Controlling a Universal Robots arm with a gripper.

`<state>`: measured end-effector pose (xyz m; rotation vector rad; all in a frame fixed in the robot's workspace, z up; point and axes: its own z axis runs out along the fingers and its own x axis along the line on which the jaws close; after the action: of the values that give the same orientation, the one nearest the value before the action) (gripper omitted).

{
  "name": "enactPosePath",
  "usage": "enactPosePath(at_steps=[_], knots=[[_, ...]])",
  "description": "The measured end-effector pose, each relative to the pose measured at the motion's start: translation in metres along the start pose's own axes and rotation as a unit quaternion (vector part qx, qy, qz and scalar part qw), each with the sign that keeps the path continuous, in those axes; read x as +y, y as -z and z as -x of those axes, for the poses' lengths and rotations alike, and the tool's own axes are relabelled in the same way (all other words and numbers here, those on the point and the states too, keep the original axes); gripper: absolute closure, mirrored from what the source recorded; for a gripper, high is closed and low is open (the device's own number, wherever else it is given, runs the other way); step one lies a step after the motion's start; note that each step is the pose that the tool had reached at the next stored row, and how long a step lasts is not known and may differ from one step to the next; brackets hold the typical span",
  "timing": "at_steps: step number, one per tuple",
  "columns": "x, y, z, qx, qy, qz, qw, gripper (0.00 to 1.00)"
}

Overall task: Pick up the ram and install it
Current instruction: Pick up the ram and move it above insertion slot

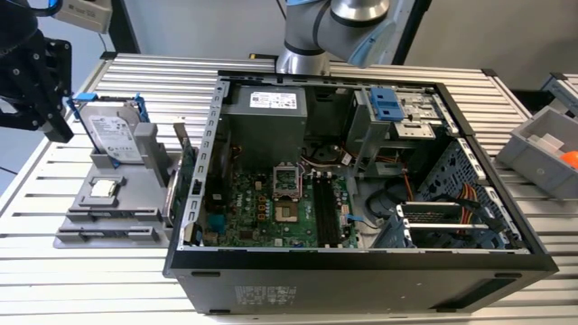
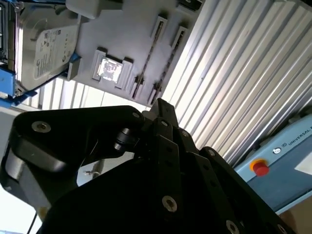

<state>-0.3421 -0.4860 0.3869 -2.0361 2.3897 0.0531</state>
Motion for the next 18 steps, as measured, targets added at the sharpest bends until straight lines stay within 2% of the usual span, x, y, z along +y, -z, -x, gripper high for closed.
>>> enactPosePath(at_steps=[1,6,10,14,18], knots=[[0.0001,0.0,0.0,-0.0021,0.002,-0.0003,0.99999,1.0],[0.0,0.0001,0.0,-0.0052,0.013,-0.0011,0.9999,1.0],[0.0,0.0,0.0,-0.0055,0.024,-0.0007,0.99969,1.0],[0.0,0.0,0.0,-0.0049,0.053,0.0001,0.99859,1.0],[0.0,0.0,0.0,-0.0043,0.08,0.0009,0.99676,1.0]])
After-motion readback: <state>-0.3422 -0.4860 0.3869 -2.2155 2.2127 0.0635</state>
